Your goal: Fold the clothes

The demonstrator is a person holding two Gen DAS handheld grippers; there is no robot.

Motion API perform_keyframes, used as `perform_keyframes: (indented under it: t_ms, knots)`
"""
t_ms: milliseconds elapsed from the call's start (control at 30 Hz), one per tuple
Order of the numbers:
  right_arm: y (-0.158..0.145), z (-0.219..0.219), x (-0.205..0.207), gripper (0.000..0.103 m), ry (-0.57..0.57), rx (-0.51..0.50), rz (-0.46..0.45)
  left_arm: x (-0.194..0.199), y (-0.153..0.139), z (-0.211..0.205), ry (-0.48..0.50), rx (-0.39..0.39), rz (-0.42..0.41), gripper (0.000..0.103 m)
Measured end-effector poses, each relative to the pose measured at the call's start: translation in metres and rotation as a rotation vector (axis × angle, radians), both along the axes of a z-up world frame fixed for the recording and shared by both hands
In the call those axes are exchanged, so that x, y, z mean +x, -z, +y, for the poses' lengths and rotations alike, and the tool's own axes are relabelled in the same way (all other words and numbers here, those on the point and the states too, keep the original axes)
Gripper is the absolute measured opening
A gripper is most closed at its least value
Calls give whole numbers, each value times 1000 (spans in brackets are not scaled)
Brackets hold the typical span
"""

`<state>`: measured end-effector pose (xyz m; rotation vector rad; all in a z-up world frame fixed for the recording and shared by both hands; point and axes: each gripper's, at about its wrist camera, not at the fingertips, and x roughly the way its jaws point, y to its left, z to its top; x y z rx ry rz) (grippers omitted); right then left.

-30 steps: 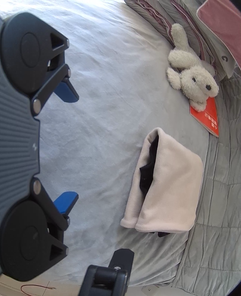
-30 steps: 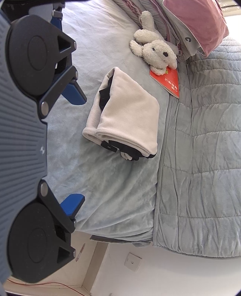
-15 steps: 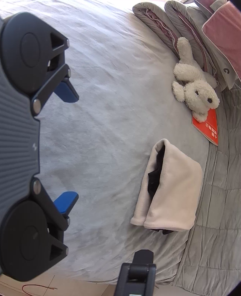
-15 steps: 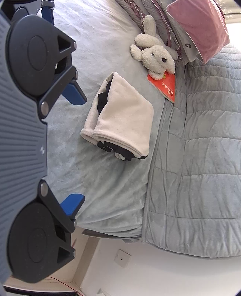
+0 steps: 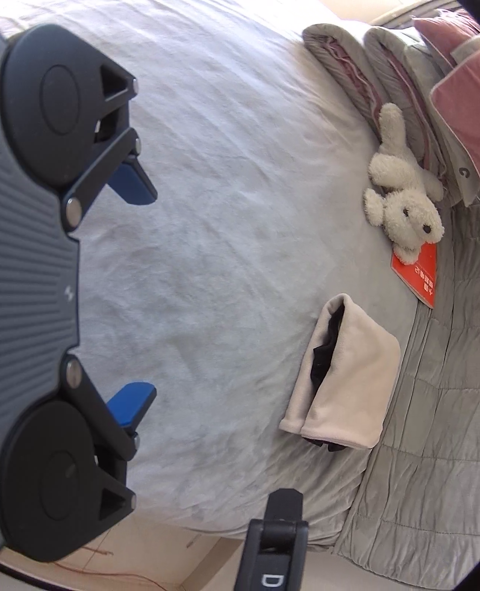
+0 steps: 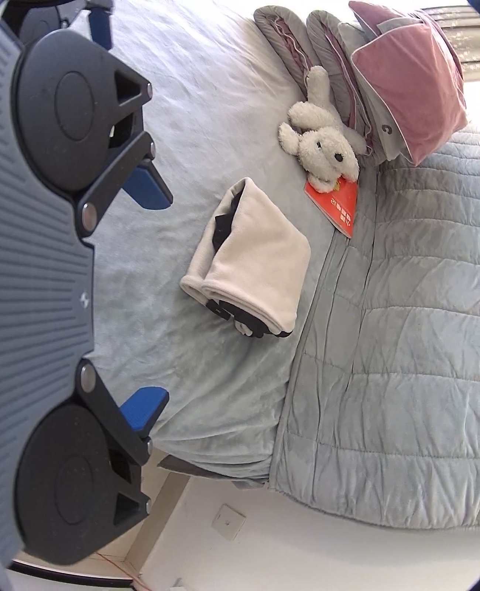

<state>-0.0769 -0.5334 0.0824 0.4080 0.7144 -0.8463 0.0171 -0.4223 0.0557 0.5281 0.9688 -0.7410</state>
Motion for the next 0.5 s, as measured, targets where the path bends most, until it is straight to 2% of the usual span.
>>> perform_keyframes:
  t_ms: [167, 500]
  knots:
    - [-6, 20, -2, 103, -42, 14, 1, -9, -11, 17, -13, 3, -23, 102]
    - [-21, 46, -7, 103, -64, -20, -6, -19, -25, 39, -5, -9, -38, 102]
